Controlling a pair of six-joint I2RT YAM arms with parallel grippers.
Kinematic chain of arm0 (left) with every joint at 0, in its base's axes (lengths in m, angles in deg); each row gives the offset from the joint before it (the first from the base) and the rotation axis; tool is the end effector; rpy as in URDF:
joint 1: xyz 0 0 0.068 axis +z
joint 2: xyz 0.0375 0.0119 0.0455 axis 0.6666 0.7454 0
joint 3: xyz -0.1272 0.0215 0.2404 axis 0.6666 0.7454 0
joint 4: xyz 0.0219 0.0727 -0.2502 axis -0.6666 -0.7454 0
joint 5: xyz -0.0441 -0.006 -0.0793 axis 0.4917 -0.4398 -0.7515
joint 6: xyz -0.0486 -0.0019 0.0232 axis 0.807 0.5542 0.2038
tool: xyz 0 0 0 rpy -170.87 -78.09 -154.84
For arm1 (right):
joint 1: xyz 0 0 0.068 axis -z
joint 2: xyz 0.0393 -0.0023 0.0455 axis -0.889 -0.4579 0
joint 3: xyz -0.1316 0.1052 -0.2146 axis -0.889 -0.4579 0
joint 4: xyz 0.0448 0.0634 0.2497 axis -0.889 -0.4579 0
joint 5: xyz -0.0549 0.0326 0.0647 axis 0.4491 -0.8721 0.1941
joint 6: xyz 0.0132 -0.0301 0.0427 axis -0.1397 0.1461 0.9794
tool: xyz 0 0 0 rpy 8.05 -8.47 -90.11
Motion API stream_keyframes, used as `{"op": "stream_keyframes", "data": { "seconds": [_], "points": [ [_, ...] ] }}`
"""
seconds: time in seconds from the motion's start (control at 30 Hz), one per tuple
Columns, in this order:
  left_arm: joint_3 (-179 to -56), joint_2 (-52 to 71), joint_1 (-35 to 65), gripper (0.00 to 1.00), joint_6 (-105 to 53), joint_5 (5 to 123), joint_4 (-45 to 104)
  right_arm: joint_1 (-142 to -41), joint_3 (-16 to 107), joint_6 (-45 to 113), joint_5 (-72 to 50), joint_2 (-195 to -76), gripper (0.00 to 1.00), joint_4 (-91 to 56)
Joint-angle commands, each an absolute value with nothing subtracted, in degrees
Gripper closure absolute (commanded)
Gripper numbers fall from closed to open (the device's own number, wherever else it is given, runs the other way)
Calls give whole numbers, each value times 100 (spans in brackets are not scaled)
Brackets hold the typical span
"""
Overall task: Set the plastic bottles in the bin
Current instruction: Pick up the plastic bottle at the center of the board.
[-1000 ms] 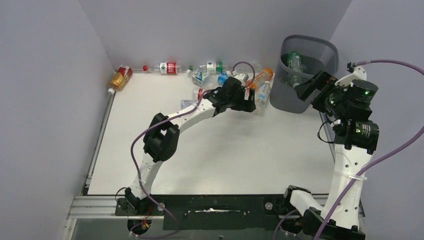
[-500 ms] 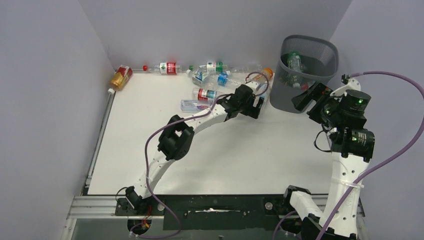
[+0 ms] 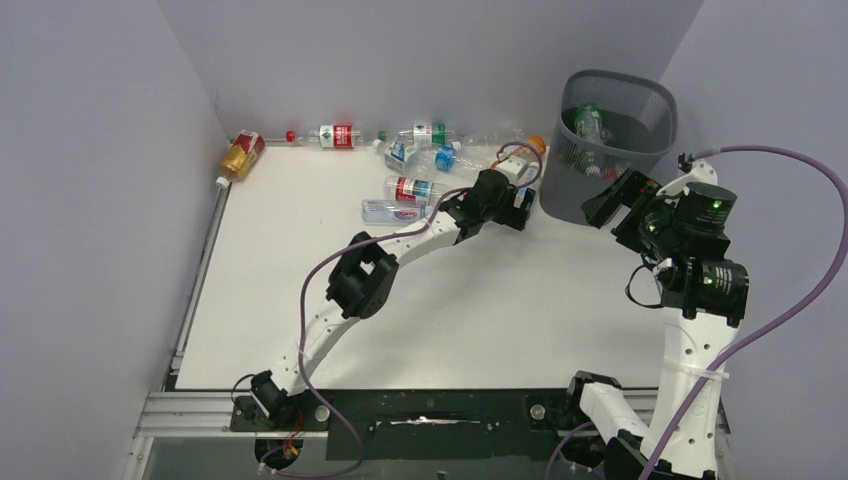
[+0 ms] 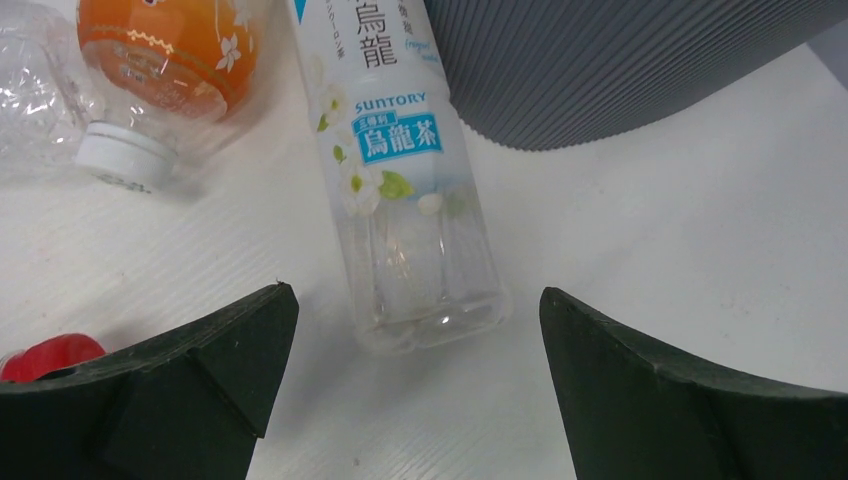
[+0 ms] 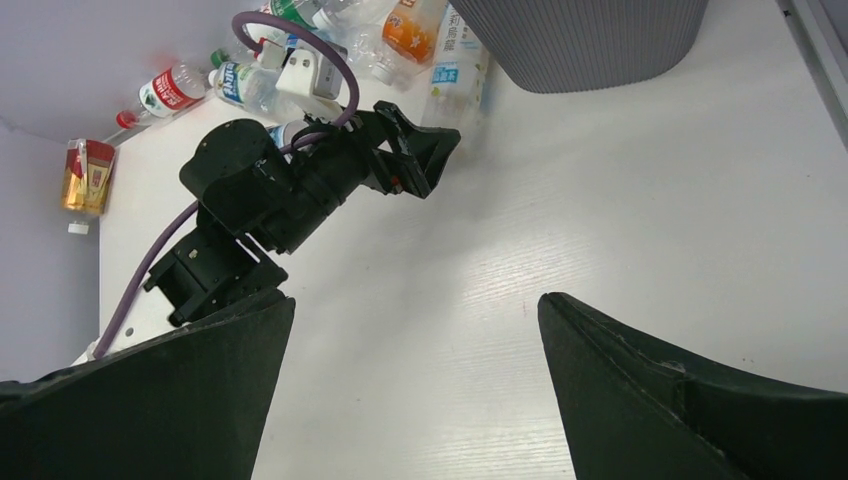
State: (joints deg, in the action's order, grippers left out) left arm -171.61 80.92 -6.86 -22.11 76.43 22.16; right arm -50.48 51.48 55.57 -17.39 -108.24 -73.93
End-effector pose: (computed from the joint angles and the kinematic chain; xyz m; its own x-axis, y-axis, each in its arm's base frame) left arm 0.3912 -0.4406 0.1824 -0.4690 0.1213 -0.8748 0.5976 0.7729 -0.2132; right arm 0.1465 -0.0229 0.4402 -0.4234 0.5654 -0.7078 0.2285 0.8227 0.5205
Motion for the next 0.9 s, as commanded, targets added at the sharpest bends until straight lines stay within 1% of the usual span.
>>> {"op": "stream_keyframes", "data": {
  "seconds": [0.0, 0.4, 0.53, 0.63, 0.73, 0.87],
  "points": [
    [-17648, 8286, -705, 6, -2162, 7533, 2830, -5106, 5078, 5459, -1669, -10827, 1, -7197],
    [-18173, 8818, -705, 5, -2007, 7554, 2860, -5149, 4868, 5426, -1681, -10851, 1, -7085],
    [-18241, 8902, -706, 6, -1917, 7624, 2912, -5174, 4854, 5411, -1665, -10847, 1, -7092],
    [-18286, 8928, -701, 15, -1883, 7672, 2906, -5200, 4886, 5382, -1622, -10840, 1, -7138],
    [-18280, 8907, -689, 29, -1849, 7678, 2865, -5228, 4882, 5371, -1581, -10821, 1, -7167],
    [-18224, 8838, -688, 44, -1842, 7628, 2709, -5228, 4848, 5380, -1585, -10765, 1, -7169]
  ]
}}
